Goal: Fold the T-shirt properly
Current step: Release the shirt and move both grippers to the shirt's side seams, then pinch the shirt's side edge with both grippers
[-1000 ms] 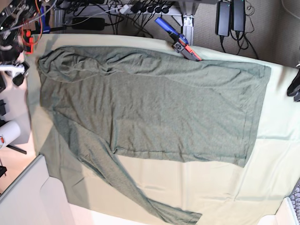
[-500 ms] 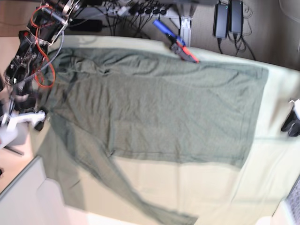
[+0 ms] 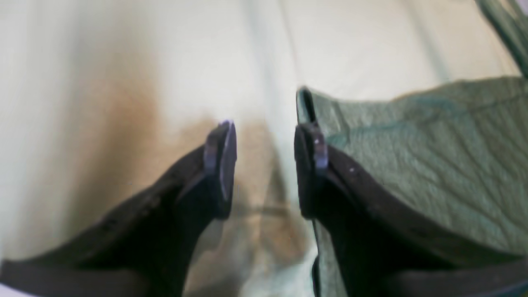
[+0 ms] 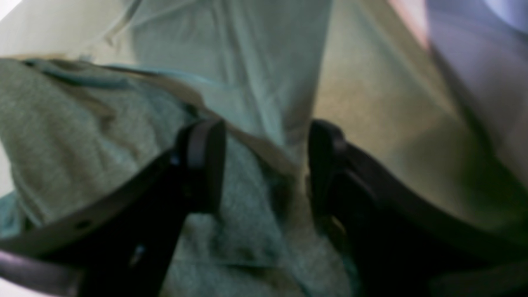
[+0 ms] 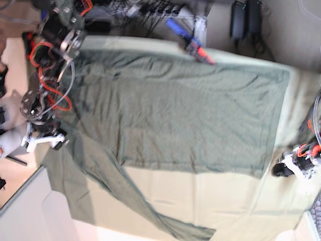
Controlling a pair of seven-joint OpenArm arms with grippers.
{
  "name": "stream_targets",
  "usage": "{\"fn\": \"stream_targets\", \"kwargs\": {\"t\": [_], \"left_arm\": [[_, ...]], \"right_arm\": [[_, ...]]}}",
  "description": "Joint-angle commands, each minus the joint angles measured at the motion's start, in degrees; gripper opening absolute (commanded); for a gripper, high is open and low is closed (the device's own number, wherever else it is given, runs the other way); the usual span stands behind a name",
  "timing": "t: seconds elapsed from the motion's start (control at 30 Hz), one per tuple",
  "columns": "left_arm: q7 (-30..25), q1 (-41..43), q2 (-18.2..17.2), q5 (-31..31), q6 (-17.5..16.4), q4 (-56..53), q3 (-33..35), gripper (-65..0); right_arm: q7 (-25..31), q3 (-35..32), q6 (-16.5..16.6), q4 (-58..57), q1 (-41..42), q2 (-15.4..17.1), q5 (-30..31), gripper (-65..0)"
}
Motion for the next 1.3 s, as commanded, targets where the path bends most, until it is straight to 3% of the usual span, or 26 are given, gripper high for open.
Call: {"fn": "stream_targets", "kwargs": {"t": [0.0,0.37,0.53,0.73,0.83,1.0,1.27], "left_arm": [[-1.38,-2.62,-0.11,-0.63,-0.44,0.17,-0.09,-38.0],[-0.79,-2.69,5.25,2.25,-0.39,-0.02,-0.07,-38.1],[-0.74,-2.45,5.18,2.91,-0.37,-0.02,-0.07,-39.9],[0.79,-2.45,4.87,3.06,-0.98,0.00,-0.07,-54.2],[1.20,-2.45,4.39,2.54,-4.21,0.00,-0.07,-54.5],[2.54,-2.43,3.26,-1.77,-4.21,0.00,-0.07,-54.5],[2.99,-2.38,3.02,-2.10,-4.21,0.00,-0.07,-54.5]], "right_arm": [[1.62,0.11,0.15,0.33,1.75,1.22,0.20,-33.3],[3.30,-3.26,0.20,0.04,1.70,1.07,0.22,-33.3],[4.44,-7.69,0.17,0.04,1.70,0.83,0.20,-33.3],[6.34,-9.55,0.15,0.02,1.68,-0.50,-3.89,-33.3],[7.28,-9.55,0.15,-0.04,1.68,-0.28,-5.86,-33.3],[7.41,-9.57,0.00,-0.04,1.66,1.29,-6.86,-33.3],[8.31,-9.60,0.02,-3.15,1.20,2.16,-7.10,-33.3]]}}
